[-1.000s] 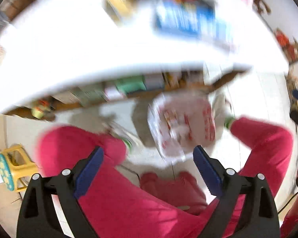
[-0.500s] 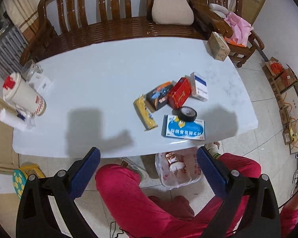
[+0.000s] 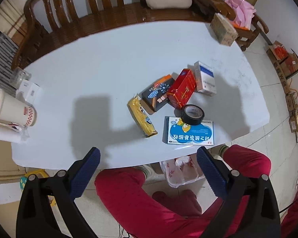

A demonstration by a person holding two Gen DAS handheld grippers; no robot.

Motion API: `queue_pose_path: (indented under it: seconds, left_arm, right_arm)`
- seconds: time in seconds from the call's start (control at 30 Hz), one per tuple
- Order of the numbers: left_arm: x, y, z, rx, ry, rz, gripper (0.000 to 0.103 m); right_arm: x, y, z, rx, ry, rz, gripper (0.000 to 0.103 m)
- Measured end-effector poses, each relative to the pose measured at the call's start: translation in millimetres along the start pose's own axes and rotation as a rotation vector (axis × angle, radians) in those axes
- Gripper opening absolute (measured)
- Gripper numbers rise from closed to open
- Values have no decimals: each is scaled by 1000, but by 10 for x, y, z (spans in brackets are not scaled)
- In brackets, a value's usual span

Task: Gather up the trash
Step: 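Raise both tools back over the table toward the remaining trash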

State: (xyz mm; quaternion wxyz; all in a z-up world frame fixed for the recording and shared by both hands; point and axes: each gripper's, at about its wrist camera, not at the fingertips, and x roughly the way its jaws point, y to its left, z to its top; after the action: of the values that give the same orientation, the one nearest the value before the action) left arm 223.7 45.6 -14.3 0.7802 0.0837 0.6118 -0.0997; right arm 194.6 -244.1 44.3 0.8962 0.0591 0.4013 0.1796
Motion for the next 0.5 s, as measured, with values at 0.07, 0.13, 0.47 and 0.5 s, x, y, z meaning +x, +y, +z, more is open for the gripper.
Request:
queue_pose_path:
  seconds: [0.07,0.13,0.47,0.5]
  left_arm:
    - [105,3,39,-4,19,1,95]
    - [221,33,83,-10,44,-9,95]
    - [720,133,210,-44,124,-15,95]
    - [770,137,223,-46,131,-18,95]
  right_arm:
    - [106,-43,21,12,18,-4,96]
    - [184,-74,13,20,32,-6,96]
    - [594,-164,9,46,101,-8,96]
    - [665,-169,-2,47,115,-9,96]
